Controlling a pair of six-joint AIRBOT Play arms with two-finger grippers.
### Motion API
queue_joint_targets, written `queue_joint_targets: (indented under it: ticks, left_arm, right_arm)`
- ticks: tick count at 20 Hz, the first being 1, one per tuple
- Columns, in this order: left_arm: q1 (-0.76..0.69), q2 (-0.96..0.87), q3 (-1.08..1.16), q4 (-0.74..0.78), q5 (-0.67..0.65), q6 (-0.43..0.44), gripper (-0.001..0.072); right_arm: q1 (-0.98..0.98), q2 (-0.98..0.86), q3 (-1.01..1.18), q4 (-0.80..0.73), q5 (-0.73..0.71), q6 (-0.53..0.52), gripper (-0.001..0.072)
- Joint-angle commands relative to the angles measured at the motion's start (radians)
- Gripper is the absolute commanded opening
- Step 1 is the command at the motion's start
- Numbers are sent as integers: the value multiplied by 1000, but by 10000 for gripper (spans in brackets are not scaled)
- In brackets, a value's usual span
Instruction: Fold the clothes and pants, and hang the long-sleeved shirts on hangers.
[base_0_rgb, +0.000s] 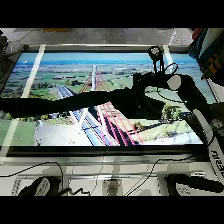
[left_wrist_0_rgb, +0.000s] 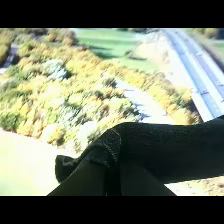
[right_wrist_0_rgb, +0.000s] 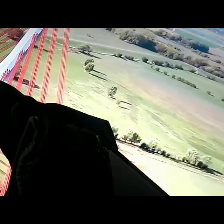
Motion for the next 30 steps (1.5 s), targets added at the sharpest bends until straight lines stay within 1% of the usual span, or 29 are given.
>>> queue_joint_targets:
  ticks: [1, 4, 5, 6, 7, 8, 9, 11, 14, 17, 18, 20, 21, 22, 23, 24, 26, 27, 28, 29, 30]
  left_arm:
    - [11, -85, -25, 36, 11, 0, 30]
    - [10, -156, -26, 35, -23, -1, 31]
    - [10, -169, -26, 35, -32, -1, 31]
    - [10, -177, -26, 35, -36, -1, 31]
    - [10, -179, -26, 35, -36, -1, 31]
    - [10, -179, -26, 35, -36, -1, 31]
    - [10, -179, -26, 35, -36, -1, 31]
    - [10, -179, -26, 35, -36, -1, 31]
    - [10, -179, -26, 35, -36, -1, 31]
    - [10, -179, -26, 32, -36, -1, 31]
    - [10, -179, -26, 32, -36, -1, 31]
    - [10, -179, -26, 32, -36, -1, 31]
    - [10, -179, -26, 32, -36, -1, 31]
    - [10, -179, -26, 32, -36, -1, 31]
    - [10, -179, -26, 32, -36, -1, 31]
    - [10, -179, -26, 32, -36, -1, 31]
    - [10, -179, -26, 32, -36, -1, 31]
    - [10, -179, -26, 32, -36, -1, 31]
    - [10, -179, -26, 32, -36, -1, 31]
    - [10, -179, -26, 32, -36, -1, 31]
    - [10, -179, -26, 32, -36, -1, 31]
  right_arm:
    - [56, -30, -1, 35, 31, 0, 36]
    - [159, -69, -1, 14, 37, 0, 37]
    - [185, -76, -1, -11, 28, 0, 60]
    - [199, -78, -1, -27, 17, 0, 160]
    - [201, -78, 0, -24, 6, 1, 331]
    - [200, -77, 0, -24, 4, 3, 435]
    - [192, -76, 0, -25, 7, 3, 450]
    - [164, -68, 0, -27, 8, 7, 452]
    - [65, -48, 0, -35, 1, 107, 453]
    - [-98, -12, 0, -34, 9, 243, 453]
    - [-158, -2, 0, -35, 29, 272, 453]
    - [-308, 0, 0, -35, 135, 350, 454]
    - [-378, -3, 0, -35, 206, 378, 469]
    - [-448, -5, 0, -34, 287, 382, 546]
    - [-506, -5, 0, -34, 357, 380, 561]
    - [-554, -6, 0, -34, 423, 343, 561]
    - [-624, -6, 0, -39, 582, 143, 547]
    - [-647, -7, -2, -50, 671, 47, 472]
    - [-662, -6, -12, -53, 756, -46, 319]
    - [-673, -2, -36, -43, 790, -84, 206]
    - [-675, 2, -69, -37, 804, -85, 116]
